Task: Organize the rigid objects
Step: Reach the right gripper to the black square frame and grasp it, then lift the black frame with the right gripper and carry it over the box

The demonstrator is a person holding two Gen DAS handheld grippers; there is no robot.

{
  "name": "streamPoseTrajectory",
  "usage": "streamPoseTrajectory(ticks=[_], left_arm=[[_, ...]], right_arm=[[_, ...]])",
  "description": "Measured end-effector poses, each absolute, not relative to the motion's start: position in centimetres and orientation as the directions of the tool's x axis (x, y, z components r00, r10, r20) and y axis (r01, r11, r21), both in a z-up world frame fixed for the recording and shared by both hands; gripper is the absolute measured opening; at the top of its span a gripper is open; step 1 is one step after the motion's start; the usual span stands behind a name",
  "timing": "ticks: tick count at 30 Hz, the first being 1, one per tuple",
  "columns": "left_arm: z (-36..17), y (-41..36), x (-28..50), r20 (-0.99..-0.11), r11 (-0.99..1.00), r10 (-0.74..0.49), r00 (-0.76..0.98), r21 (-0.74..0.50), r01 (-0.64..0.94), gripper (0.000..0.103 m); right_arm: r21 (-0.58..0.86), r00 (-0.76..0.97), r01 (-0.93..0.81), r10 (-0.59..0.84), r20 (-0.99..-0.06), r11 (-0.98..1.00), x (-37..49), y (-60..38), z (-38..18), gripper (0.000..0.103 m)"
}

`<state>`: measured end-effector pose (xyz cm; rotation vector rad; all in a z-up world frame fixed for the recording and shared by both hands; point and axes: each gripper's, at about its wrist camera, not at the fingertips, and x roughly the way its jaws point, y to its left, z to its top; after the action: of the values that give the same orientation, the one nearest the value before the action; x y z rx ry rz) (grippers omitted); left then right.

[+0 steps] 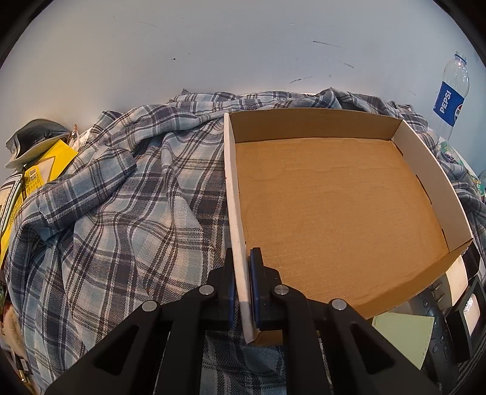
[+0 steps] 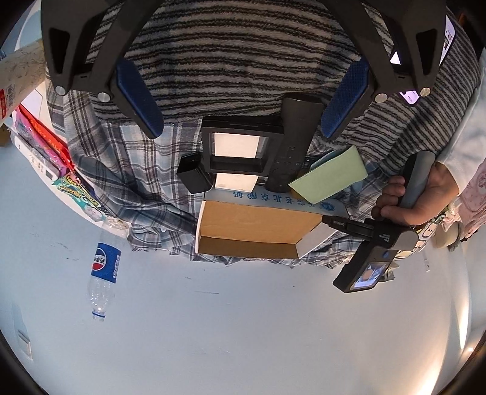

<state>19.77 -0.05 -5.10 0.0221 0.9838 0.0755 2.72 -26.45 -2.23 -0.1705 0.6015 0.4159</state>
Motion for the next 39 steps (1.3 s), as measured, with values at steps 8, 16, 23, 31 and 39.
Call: streamPoseTrajectory(ticks=[8, 16, 23, 31, 39], left_arm=[[-5.1, -0.1, 19.8, -0.831, 0.997, 0.074, 0.552, 0.053, -0.053, 0.010], [-5.1, -0.1, 19.8, -0.831, 0.997, 0.074, 0.552, 0.054, -0.053, 0.010], [-5.1, 0.0, 19.8, -0.831, 0.997, 0.073, 0.551, 0.051, -0.054, 0.010], [-5.1, -0.1, 19.8, -0.831, 0.997, 0.074, 0.551, 0.053, -0.054, 0.010], [-5.1, 0.0, 19.8, -0.830, 0.997, 0.076, 0.552, 0.056, -0.054, 0.010]], right_arm=[[0.038, 0.701, -0.436, 0.366, -0.613, 0.899, 3.6, -26.4, -2.3, 0.103], [0.069, 0.682, -0.433, 0.377, -0.626, 0.899, 5.9, -26.3, -1.8, 0.103], [-0.062, 0.667, -0.438, 0.277, -0.692, 0.897, 8.1, -23.3, -3.1, 0.095], [0.023, 0.605, -0.402, 0.285, -0.743, 0.915, 10.3, -24.1, -4.4, 0.071], [-0.011, 0.663, -0.396, 0.278, -0.695, 0.918, 9.2, -24.2, -3.5, 0.070]])
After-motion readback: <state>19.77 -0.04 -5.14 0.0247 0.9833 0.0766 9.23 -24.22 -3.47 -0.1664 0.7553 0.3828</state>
